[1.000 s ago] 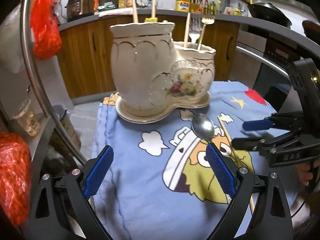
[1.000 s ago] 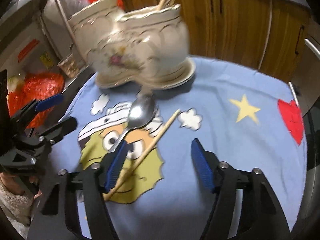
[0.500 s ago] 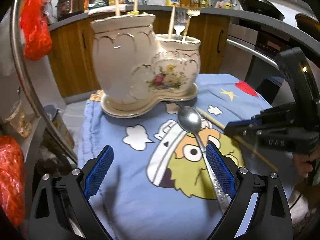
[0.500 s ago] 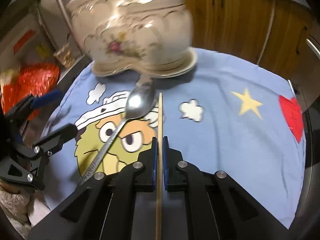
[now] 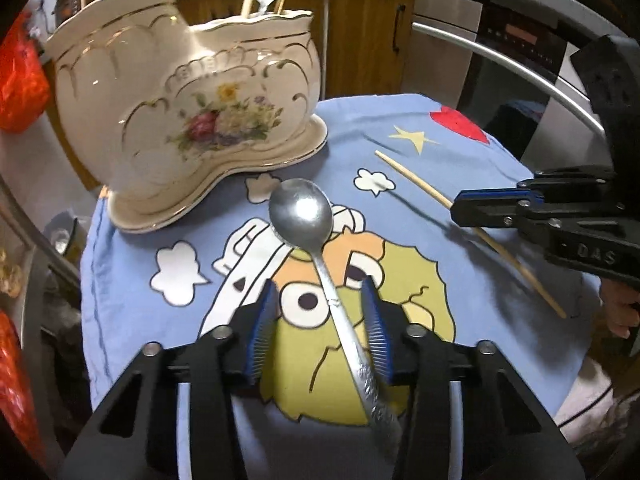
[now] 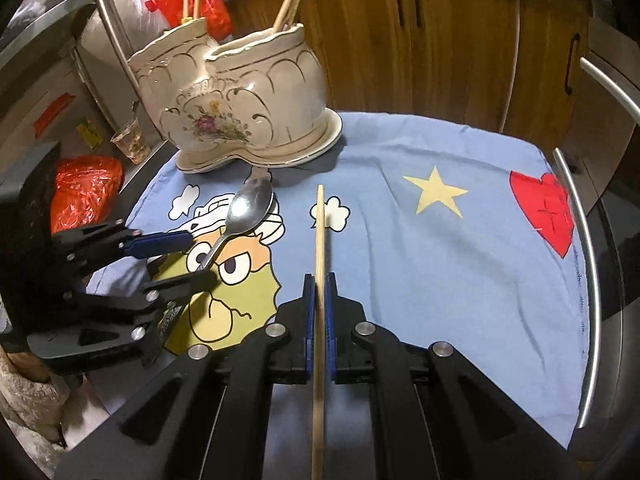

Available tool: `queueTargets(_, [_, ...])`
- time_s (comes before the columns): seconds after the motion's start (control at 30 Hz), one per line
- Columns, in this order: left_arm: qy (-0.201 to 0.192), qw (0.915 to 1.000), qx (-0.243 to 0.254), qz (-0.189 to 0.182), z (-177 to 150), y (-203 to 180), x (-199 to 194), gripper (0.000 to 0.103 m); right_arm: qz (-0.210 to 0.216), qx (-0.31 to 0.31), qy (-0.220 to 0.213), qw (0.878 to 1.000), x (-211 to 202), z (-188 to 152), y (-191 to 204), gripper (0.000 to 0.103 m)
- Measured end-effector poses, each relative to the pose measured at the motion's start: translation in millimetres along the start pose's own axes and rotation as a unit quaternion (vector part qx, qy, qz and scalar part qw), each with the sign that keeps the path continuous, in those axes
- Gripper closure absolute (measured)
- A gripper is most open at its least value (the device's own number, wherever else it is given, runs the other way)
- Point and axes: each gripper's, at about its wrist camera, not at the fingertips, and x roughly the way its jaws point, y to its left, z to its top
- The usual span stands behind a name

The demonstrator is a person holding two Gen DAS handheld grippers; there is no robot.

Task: Organize utensils
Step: 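Grasp a silver spoon with the left tool while the right tool grasps a wooden chopstick, then lift the spoon and chopstick and carry them over the holder cups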

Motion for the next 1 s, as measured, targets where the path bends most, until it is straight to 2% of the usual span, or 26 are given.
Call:
queueTargets(0.07, [0.000, 0.9998, 0.015, 0.017, 1.6, -4.2, 1.8, 0.080, 0.001, -0.004, -0.005, 1.000, -3.1, -1.3, -0.7, 0.098])
queueTargets(0.13, [0.000, 0.9994, 0.031, 0.017, 1.9, -9.2, 1.9, 0.091, 0.006, -0.005, -0.007, 1.000, -3.2, -2.1, -0.3, 0.098])
queueTargets(0.23, [-0.007, 0.9992, 0.035, 0.020, 0.7, -7.5, 0.1, 0.093, 0.013, -0.002, -0.012, 1.000, -2.6, -2.2, 0.1, 0.098])
queueTargets(0.3, [-0.011, 0.9997, 0.020, 0.010, -0.4, -1.2, -1.8, 0.097, 0.021, 0.000, -0.021, 1.000, -5.5, -2.5, -0.2, 0.098])
queueTargets(0.53, [-0.042, 0.9989, -0.011, -0.018, -5.9, 14.6, -24.0, 0.097, 0.032, -0.005, -0.046, 0.998, -14.7, 0.6, 3.8, 0.098])
queueTargets(0.73, [-0.085, 0.9943, -0.036, -0.053, -10.8, 31.0, -57.7, 0.097, 0.052, -0.007, -0.078, 0.996, -23.6, 9.1, 11.9, 0.098])
queueTargets(0.83, [-0.111, 0.9908, -0.043, -0.064, -7.2, 38.1, -78.1, 0.097, 0.060, -0.013, -0.108, 0.992, -32.7, 23.4, 18.1, 0.098])
queueTargets(1.0, [-0.170, 0.9832, -0.040, -0.052, 7.3, 46.8, -112.5, 0.097, 0.068, -0.031, -0.171, 0.983, -47.3, 53.1, 27.9, 0.098])
